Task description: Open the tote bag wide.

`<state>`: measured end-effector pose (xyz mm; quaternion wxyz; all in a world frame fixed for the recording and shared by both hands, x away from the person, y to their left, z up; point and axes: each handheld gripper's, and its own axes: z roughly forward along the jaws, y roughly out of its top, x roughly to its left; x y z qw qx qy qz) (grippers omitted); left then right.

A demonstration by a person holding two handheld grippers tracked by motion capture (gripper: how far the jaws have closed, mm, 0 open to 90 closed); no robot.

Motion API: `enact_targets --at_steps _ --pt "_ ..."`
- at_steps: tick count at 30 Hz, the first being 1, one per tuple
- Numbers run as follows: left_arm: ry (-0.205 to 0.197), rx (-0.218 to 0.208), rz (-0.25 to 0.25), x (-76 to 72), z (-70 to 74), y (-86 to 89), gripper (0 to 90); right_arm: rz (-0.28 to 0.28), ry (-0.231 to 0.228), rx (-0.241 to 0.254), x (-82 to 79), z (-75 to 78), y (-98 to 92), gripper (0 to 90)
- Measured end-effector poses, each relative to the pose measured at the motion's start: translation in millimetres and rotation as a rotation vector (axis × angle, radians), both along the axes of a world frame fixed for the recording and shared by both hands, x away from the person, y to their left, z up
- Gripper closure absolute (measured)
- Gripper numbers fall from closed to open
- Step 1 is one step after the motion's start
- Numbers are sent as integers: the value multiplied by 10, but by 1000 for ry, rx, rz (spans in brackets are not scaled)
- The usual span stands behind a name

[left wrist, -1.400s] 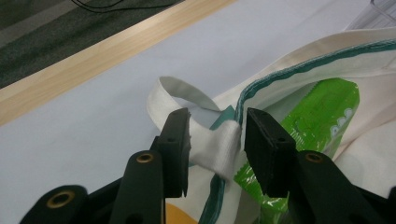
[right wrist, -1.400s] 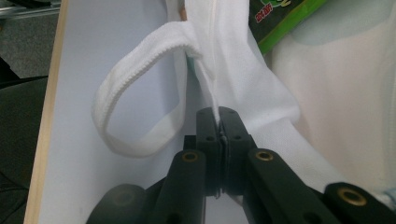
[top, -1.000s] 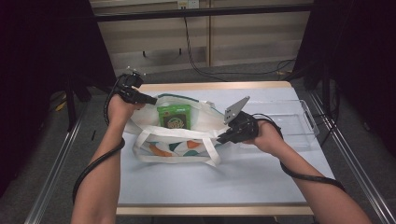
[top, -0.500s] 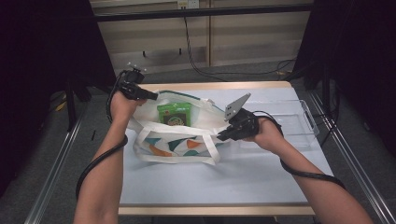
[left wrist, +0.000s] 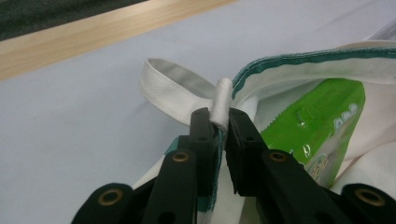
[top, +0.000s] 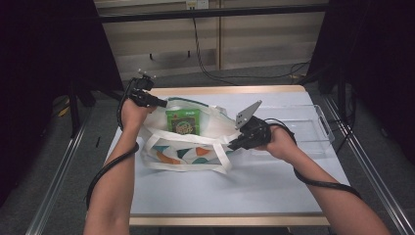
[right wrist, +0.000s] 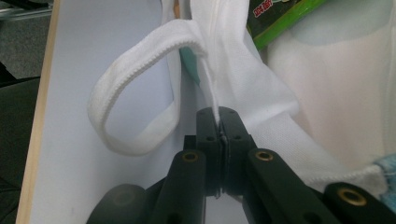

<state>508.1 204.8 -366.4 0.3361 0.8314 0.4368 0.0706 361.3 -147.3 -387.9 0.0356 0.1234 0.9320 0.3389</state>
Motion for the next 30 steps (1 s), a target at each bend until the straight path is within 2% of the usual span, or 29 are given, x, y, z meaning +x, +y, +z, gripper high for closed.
enact_targets --at_steps 1,3,4,11,15,17,30 --pt "4 17 -13 5 -10 12 816 0 3 2 -1 -8 1 883" --pt "-5 11 2 -2 -34 -2 816 3 8 -1 -9 -31 8 883" --pt "4 19 -8 1 -35 4 816 3 8 -1 -9 -31 8 883" --pt "14 14 -7 6 -89 8 815 5 14 -8 -39 -83 10 883" --pt "6 6 12 -8 -95 -3 814 9 31 -5 -46 -128 9 884" --pt "13 16 -4 -2 -100 12 814 8 35 -5 -56 -149 11 884" --pt "1 25 11 -8 -142 14 812 30 66 -12 -102 -290 47 887"
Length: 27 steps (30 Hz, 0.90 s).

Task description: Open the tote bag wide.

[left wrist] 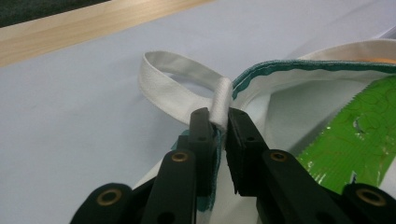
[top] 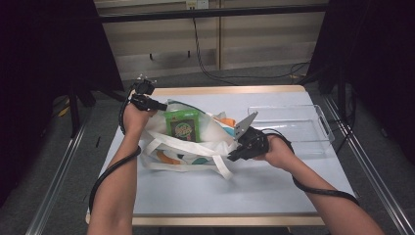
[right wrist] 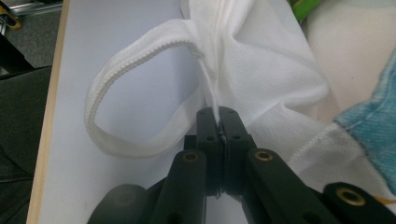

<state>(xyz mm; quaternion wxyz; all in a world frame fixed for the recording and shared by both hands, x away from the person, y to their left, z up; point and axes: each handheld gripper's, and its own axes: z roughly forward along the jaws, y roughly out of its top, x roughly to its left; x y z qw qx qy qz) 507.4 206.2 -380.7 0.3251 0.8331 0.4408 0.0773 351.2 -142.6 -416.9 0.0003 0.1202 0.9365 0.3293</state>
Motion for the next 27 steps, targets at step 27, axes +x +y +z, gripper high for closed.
enact_targets --at_steps 27 --pt "13 -7 12 -23 -110 16 809 5 25 -10 -56 -192 44 885"
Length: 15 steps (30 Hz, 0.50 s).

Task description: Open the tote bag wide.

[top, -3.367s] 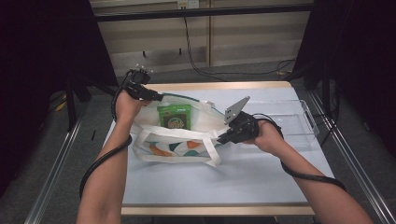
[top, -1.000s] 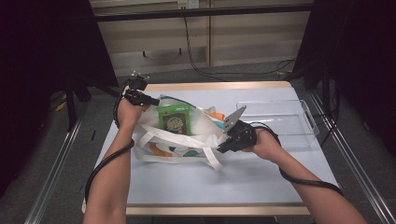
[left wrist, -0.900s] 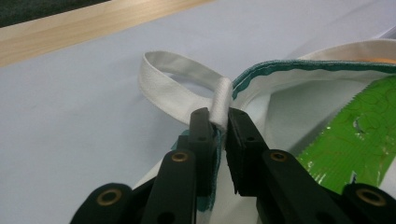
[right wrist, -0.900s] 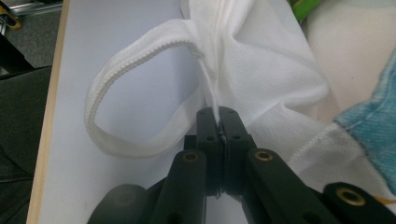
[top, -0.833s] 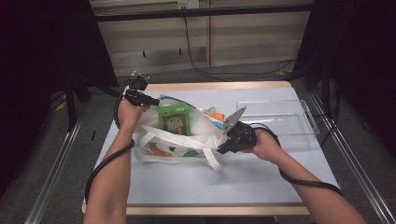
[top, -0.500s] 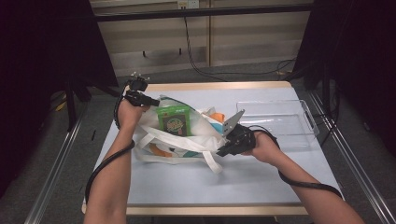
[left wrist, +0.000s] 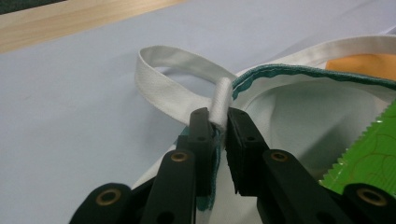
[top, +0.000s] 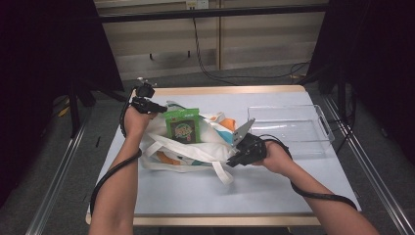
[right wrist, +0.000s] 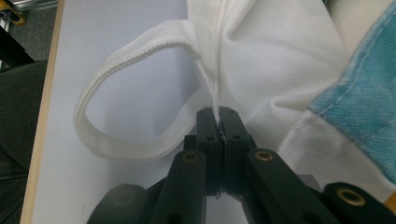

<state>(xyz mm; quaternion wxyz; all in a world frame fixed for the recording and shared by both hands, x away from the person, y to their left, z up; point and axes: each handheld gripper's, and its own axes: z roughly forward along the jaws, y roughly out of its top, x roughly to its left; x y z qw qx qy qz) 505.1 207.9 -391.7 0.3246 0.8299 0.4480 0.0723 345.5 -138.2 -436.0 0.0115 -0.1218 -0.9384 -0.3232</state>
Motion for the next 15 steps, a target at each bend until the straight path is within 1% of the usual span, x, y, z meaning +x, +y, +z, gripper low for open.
enact_targets --at_steps 2,4,5,6,8,9,11,12,15 --pt "-3 -1 -3 -1 -8 9 809 3 0 -2 0 -4 4 886" --pt "7 4 -7 -1 -8 17 808 -4 3 -4 -2 -5 7 885" --pt "-2 1 0 -4 -14 12 809 -4 7 -4 -4 -6 9 885" --pt "1 2 -2 -5 -14 14 808 -5 3 -4 -4 -7 11 885" --pt "4 1 -8 -6 -20 14 808 4 6 -5 -2 -14 14 885" --pt "3 -3 -3 -10 -26 11 808 6 2 -6 0 -19 15 885" --pt "9 -6 0 -17 -33 9 808 -2 10 -14 -12 -26 19 885" --pt "3 -3 4 -19 -39 10 808 -3 15 -11 -14 -35 25 885" --pt "7 2 -11 -18 -39 23 808 -3 13 -16 -22 -42 33 884"
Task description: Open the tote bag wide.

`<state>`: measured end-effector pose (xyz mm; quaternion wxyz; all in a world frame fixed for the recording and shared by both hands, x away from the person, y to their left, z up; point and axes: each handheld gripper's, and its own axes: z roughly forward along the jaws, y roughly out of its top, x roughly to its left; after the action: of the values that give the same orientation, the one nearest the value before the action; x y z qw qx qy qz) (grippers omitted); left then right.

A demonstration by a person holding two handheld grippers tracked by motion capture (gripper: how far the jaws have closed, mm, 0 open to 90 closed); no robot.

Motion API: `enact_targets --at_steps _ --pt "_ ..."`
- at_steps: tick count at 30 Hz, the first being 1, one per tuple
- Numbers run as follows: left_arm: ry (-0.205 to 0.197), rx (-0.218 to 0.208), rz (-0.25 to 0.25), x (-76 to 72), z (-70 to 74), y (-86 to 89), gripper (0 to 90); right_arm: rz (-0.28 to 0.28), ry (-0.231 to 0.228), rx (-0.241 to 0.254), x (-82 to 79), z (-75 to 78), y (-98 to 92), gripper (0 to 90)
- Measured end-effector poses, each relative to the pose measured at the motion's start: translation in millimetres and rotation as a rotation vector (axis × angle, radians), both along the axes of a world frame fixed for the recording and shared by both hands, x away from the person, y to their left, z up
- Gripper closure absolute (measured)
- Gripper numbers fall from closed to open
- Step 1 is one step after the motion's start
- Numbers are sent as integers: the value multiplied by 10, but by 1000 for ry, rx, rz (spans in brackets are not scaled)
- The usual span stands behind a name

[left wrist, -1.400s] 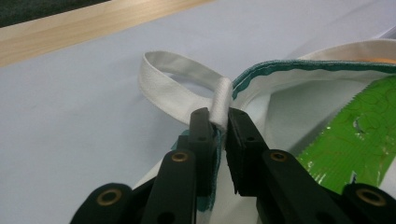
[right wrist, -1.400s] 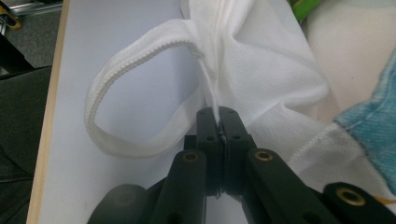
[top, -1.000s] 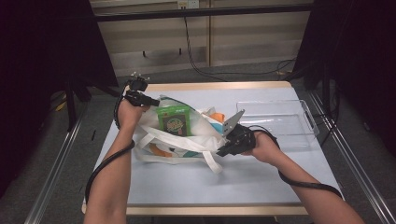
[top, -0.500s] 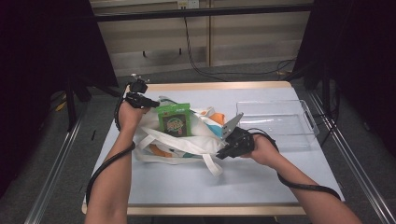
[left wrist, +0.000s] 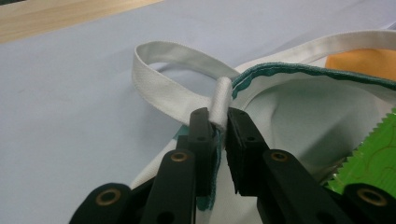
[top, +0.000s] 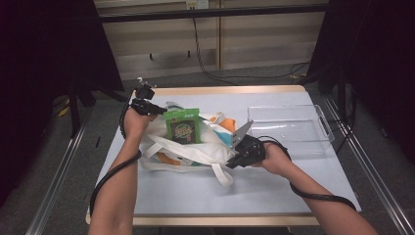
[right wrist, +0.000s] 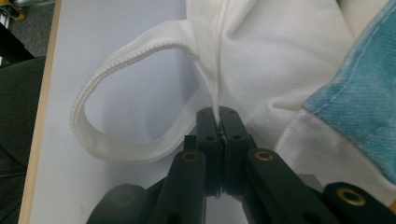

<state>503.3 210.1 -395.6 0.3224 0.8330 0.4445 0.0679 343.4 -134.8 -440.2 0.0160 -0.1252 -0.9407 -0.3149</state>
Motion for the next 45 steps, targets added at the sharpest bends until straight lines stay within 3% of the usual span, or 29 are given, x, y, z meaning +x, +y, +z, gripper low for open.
enact_targets --at_steps 7,10,27,35,42,45 --pt "-7 -10 15 -19 -25 -6 808 -7 -6 0 -8 6 -2 883" --pt "-5 -11 -1 -24 -12 11 806 -4 -12 -4 -5 6 -4 882" --pt "-7 2 13 6 -60 7 810 0 23 -16 -44 -39 49 886" --pt "-20 4 13 -11 -62 12 804 -10 17 -15 -31 -57 55 879" --pt "-36 -10 12 -60 -8 34 699 -44 25 32 -13 12 -6 823" --pt "-74 -3 20 -98 27 61 598 -40 14 30 -13 62 -15 796"
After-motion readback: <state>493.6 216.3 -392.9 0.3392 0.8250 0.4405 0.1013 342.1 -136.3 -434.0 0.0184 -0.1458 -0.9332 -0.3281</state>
